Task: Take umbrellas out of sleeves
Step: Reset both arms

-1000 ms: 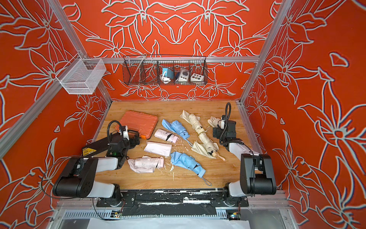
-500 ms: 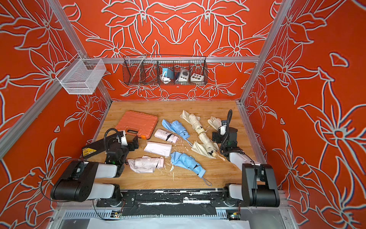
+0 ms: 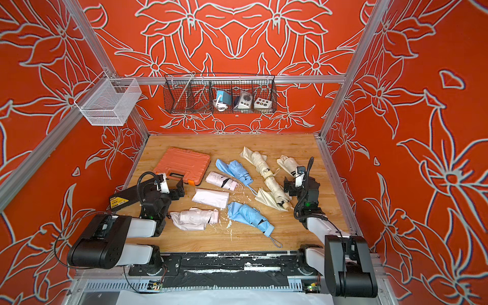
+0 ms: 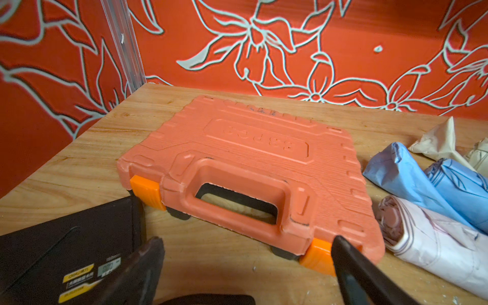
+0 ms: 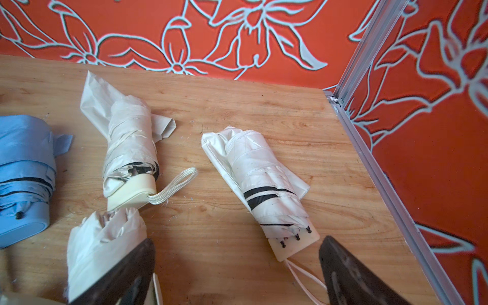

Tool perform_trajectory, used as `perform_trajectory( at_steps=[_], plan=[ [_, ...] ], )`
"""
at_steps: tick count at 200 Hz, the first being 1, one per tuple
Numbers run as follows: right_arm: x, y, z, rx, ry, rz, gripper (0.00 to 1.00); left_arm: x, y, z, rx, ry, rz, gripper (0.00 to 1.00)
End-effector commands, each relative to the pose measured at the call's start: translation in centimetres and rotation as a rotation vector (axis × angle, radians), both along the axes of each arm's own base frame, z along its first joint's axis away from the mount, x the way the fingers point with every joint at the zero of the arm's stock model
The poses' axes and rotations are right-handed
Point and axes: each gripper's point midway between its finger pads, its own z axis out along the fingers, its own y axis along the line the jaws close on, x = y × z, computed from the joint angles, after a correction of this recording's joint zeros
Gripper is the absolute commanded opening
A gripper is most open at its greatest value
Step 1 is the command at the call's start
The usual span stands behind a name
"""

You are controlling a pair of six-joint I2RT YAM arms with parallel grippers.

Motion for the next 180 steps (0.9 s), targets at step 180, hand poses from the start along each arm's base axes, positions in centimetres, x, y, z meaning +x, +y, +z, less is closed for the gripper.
perform_trajectory(
  at_steps=[180],
  plan=[
    [2.2, -0.1, -3.4, -0.007, 0.056, 0.002, 0.99, 0.5, -0.8, 0.8, 0.036, -0.029, -0.033, 0.97]
  ],
)
